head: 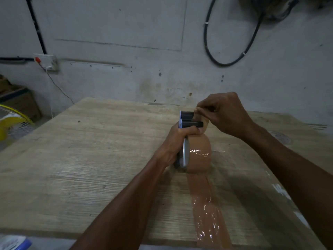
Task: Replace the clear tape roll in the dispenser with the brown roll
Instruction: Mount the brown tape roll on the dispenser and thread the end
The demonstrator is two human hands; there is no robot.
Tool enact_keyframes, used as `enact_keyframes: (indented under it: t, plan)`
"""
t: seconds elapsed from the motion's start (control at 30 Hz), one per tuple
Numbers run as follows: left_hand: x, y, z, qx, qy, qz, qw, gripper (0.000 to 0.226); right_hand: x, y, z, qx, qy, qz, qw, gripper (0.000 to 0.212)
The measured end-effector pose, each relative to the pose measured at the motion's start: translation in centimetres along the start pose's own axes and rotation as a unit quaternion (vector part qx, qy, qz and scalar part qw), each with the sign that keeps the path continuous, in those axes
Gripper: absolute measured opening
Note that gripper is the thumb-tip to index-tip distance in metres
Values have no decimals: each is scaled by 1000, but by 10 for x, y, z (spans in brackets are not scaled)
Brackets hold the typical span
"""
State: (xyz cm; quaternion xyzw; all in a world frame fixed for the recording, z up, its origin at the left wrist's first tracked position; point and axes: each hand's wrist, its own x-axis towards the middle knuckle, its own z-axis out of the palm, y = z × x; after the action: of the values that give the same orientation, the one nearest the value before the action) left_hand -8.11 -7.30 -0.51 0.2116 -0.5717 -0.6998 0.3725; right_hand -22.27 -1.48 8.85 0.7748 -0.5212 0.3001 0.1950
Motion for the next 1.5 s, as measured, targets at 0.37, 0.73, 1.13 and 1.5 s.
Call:
enact_keyframes:
  t: [0.37, 0.73, 1.13, 1.5]
  plan:
    - [1, -2, -2, 8, -5, -6, 1000, 49, 7, -3, 3, 11, 8, -8, 1000, 8]
    - [1, -2, -2, 21, -1, -1, 1000, 45, 17, -6, 9, 23, 3, -16, 1000, 8]
    - [3, 0, 1, 30, -7, -36, 999, 23, 22, -5, 10, 25, -3, 0, 1000, 8]
    - [-9, 5, 3, 35, -45, -50, 997, 16, 31, -16, 14, 7, -3, 19, 1000, 8]
